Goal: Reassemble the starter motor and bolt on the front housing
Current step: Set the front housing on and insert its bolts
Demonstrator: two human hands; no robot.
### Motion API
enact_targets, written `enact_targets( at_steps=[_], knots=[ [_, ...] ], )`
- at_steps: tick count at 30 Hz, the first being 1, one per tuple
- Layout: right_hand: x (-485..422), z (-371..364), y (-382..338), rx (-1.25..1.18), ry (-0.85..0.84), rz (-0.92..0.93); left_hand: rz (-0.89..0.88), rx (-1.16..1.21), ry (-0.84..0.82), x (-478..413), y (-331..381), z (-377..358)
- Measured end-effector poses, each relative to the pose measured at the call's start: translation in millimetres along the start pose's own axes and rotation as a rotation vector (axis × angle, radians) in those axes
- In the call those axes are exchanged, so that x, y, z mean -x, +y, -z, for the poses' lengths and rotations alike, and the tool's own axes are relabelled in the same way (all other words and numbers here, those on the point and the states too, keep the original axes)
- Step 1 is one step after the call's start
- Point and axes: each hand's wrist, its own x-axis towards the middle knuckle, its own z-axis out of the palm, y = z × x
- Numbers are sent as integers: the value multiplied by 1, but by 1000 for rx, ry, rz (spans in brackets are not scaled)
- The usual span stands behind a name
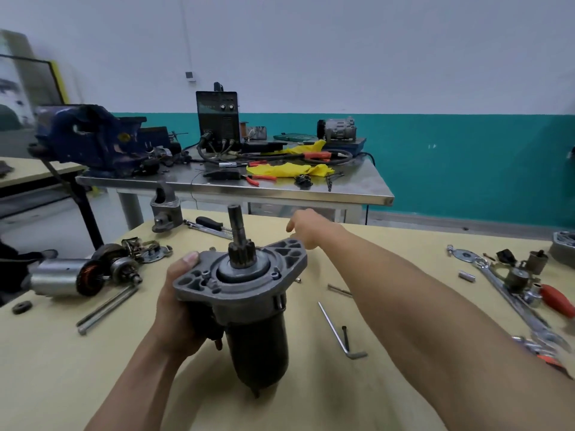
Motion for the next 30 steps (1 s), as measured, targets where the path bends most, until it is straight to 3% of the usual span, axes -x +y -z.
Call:
enact_targets(
  at_steps=[6,13,16,19,25,30],
  knots=[
    [-31,-21,-5,38,-101,-98,-6,-22,-66,-1,0,-5],
    [18,4,-15,27,-108,89,8,-12,-166,1,3,-7],
    [69,57,-17,-351,-77,154,-25,-32,-231,3,7,-13],
    [128,119,-16,-703,-165,205,-32,-55,-296,5,12,-22],
    [201,178,-29,-456,-250,287,-55,-35,-353,9,12,-36],
    [215,177,-55,-216,-142,315,-80,-43,-324,8,13,-38]
  ],
)
